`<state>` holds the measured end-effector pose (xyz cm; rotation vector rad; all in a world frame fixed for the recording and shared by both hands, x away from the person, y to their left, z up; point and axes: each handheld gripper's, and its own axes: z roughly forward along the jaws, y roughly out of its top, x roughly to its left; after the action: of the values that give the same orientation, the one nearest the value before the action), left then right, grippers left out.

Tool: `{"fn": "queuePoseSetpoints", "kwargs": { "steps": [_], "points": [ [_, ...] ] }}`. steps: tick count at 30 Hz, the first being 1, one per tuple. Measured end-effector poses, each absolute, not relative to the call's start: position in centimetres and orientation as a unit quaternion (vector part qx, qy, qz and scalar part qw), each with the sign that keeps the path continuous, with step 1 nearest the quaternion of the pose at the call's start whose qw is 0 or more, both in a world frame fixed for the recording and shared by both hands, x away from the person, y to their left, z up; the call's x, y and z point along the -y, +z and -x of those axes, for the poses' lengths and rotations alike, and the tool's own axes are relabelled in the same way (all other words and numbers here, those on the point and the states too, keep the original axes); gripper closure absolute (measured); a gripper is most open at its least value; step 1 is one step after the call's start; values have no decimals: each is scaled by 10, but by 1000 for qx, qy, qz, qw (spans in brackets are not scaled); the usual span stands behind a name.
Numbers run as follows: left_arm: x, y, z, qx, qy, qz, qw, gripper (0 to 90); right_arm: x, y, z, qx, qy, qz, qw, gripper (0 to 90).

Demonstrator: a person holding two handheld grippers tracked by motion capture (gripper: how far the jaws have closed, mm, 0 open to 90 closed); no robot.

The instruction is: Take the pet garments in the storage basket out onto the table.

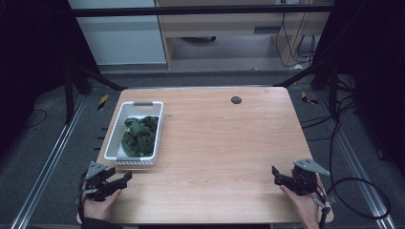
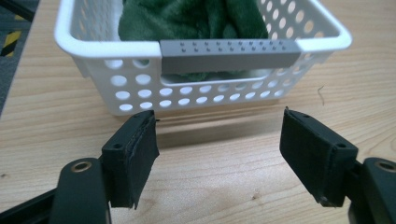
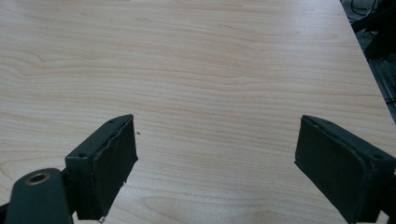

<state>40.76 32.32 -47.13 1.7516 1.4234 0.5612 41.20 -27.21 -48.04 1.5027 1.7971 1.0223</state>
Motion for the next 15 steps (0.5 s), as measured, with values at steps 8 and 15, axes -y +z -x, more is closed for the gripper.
{"fn": "queuePoseSetpoints", "kwargs": {
  "steps": [8,15],
  "points": [
    [-326,-459,-400,-561,235,-674,419,265,271,-478,-409,-673,400,-559,273,135],
    [-327,-448,-399,-551,248,-672,428,251,268,-476,-407,-678,398,-548,286,136]
  ]
}}
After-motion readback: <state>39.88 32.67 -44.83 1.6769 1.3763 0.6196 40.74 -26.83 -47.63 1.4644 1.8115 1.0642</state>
